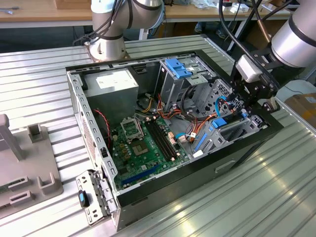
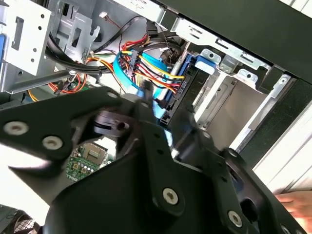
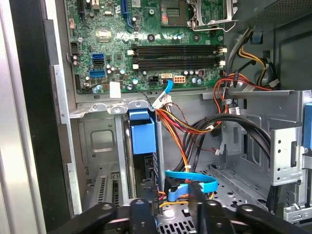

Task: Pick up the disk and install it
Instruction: 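Insert the second disk wire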

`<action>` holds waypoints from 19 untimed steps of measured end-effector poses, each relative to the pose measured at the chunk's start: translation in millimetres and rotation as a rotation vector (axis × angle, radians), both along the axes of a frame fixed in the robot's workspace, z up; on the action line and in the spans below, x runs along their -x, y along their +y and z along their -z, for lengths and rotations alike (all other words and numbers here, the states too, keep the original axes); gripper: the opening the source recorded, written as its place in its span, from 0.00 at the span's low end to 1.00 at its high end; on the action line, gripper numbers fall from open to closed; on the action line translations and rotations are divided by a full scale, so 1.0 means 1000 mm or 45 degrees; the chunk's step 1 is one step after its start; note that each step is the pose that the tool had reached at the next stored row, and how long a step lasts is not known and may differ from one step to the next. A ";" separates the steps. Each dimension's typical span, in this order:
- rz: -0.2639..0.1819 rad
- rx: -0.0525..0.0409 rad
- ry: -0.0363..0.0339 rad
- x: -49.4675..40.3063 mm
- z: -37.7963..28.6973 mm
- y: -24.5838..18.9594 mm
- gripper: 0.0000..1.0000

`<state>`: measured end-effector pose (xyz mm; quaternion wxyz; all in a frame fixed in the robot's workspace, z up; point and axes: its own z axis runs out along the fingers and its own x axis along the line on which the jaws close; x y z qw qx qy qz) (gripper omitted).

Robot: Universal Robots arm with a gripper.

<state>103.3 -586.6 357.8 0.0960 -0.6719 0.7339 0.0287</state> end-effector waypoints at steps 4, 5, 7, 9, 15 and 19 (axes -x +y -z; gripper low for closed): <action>0.000 0.000 0.0000 0.0000 0.0001 0.0000 0.22; 0.000 0.000 0.0000 0.0000 0.0002 0.0000 0.22; 0.000 0.000 0.0000 0.0000 0.0002 0.0000 0.16; 0.000 0.000 0.0000 0.0000 0.0002 0.0000 0.16; 0.000 0.039 0.0001 0.0002 0.0003 0.0000 0.16; 0.000 0.079 0.0000 0.0005 0.0002 0.0002 0.16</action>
